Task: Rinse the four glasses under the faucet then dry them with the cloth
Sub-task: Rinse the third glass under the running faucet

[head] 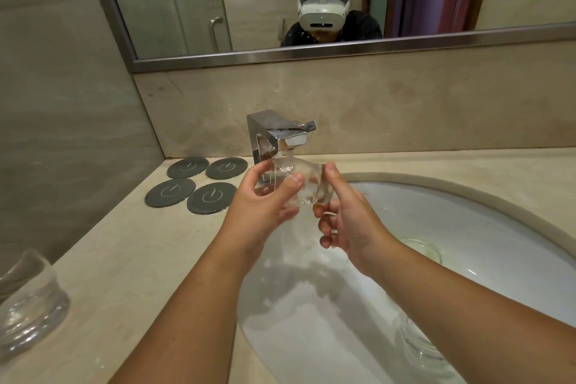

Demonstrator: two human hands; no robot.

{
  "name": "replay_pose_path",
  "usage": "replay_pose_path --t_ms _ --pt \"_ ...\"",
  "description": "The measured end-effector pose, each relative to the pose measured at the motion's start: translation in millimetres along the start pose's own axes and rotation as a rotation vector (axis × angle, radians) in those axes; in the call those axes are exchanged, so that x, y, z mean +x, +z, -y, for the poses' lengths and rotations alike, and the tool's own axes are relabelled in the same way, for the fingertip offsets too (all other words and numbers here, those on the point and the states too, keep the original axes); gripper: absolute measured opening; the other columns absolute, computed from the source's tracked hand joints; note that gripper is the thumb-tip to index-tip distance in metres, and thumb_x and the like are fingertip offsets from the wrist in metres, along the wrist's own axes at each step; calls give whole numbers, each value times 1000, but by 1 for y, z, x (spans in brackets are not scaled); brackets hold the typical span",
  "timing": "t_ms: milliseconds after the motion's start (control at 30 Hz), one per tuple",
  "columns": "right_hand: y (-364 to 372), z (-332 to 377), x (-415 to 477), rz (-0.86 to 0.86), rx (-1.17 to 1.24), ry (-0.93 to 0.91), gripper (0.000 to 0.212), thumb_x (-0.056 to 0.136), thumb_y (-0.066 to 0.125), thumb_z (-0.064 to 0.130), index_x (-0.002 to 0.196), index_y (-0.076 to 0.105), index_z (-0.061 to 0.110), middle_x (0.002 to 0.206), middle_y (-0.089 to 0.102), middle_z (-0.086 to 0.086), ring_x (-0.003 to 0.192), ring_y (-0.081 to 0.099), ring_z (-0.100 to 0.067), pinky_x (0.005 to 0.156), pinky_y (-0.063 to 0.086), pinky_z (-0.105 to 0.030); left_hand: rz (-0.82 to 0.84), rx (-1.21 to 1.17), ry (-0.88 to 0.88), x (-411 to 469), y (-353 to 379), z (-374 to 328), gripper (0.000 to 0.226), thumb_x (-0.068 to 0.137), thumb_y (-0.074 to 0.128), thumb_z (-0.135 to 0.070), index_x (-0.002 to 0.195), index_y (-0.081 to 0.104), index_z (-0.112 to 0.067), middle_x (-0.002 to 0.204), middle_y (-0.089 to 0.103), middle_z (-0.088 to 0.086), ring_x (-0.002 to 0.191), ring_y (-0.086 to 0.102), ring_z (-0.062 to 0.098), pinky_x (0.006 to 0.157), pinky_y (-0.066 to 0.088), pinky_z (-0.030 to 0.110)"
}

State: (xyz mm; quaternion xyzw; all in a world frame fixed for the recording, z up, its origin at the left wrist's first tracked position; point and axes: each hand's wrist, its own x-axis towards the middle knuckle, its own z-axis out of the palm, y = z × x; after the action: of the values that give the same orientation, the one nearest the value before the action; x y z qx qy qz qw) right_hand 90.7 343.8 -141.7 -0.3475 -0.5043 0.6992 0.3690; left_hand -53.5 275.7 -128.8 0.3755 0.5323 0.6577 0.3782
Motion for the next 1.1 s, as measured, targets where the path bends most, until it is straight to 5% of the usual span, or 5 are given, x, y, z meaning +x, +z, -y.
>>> replay_pose_path --t_ms 133,333,433,667,1100 --pt "0 0 -1 29 4 -23 35 96 66 59 107 71 26 72 56 -2 50 44 -16 51 40 -29 -12 -15 -10 -1 1 -2 77 69 85 -47 138 54 -33 124 76 7 100 78 17 86 64 30" --pt "0 -1 -1 -30 12 -59 42 92 68 64 101 70 24 63 53 1 49 41 -15 51 38 -29 84 27 -47 0 0 3 92 68 99 -42 148 52 -43 140 68 6 129 67 19 89 61 30" --pt "1 0 -1 -44 -9 -54 53 91 61 73 102 70 22 62 53 1 48 40 -16 52 36 -29 43 8 -17 0 -2 1 88 70 97 -36 147 53 -39 134 71 10 123 72 23 91 62 31" --pt "2 0 -3 14 -54 -103 42 97 59 67 121 71 34 103 70 -7 64 55 -19 52 42 -31 10 -24 -36 0 0 0 86 68 90 -44 144 53 -29 125 77 11 106 79 24 93 63 35" --pt "2 1 -2 -45 11 -50 64 93 55 75 106 74 16 74 59 -5 49 45 -17 50 39 -29 57 94 63 -3 1 0 63 74 96 -40 124 59 -52 132 72 5 124 71 17 88 63 30"
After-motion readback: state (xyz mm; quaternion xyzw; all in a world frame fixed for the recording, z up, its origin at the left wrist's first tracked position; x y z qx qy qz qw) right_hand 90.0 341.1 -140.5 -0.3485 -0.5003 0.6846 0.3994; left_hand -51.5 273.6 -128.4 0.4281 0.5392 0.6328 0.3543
